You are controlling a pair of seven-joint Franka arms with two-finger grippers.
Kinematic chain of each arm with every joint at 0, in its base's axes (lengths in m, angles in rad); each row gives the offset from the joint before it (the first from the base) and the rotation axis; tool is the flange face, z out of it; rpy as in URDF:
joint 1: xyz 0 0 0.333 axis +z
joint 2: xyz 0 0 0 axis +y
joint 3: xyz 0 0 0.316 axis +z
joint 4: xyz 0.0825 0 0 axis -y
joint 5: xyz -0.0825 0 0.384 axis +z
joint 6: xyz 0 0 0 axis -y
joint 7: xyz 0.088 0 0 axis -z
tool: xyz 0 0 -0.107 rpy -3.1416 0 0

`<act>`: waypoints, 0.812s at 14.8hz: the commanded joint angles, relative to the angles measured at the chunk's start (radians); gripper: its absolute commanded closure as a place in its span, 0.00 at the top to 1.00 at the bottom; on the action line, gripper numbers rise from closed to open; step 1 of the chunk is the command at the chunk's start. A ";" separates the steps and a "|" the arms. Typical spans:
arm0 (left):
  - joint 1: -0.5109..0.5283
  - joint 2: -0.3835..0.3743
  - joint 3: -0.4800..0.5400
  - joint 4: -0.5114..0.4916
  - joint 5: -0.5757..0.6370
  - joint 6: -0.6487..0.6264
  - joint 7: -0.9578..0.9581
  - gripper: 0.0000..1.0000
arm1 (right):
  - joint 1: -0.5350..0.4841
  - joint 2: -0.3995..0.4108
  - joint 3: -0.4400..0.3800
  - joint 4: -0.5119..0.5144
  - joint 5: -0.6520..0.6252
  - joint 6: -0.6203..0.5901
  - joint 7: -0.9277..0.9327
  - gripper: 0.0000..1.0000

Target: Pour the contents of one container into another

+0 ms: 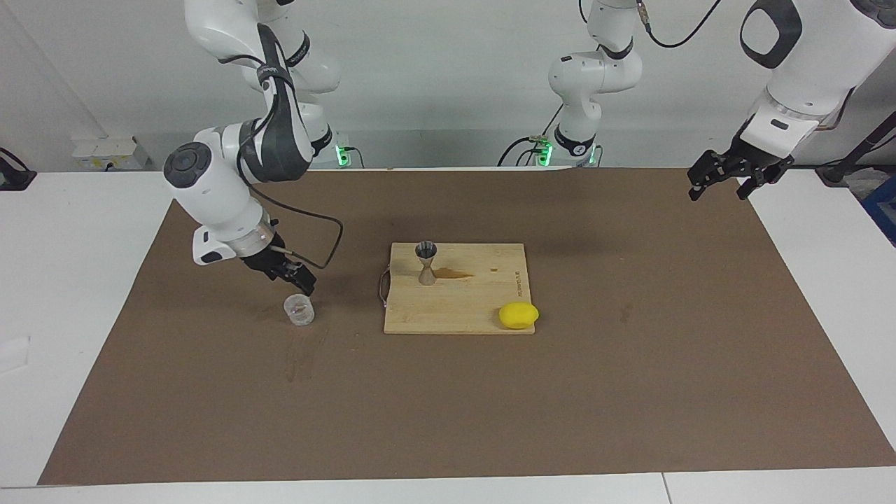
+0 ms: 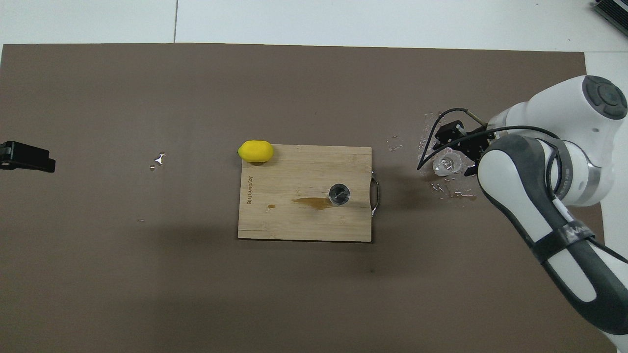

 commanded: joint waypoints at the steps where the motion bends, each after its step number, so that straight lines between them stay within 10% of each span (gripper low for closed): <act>1: -0.018 -0.013 0.012 -0.007 0.013 0.011 0.000 1.00 | -0.007 -0.102 0.003 0.002 -0.073 -0.033 -0.138 1.00; 12: -0.018 -0.019 0.011 -0.013 0.013 -0.005 -0.010 1.00 | -0.012 -0.163 0.008 0.242 -0.096 -0.376 -0.249 1.00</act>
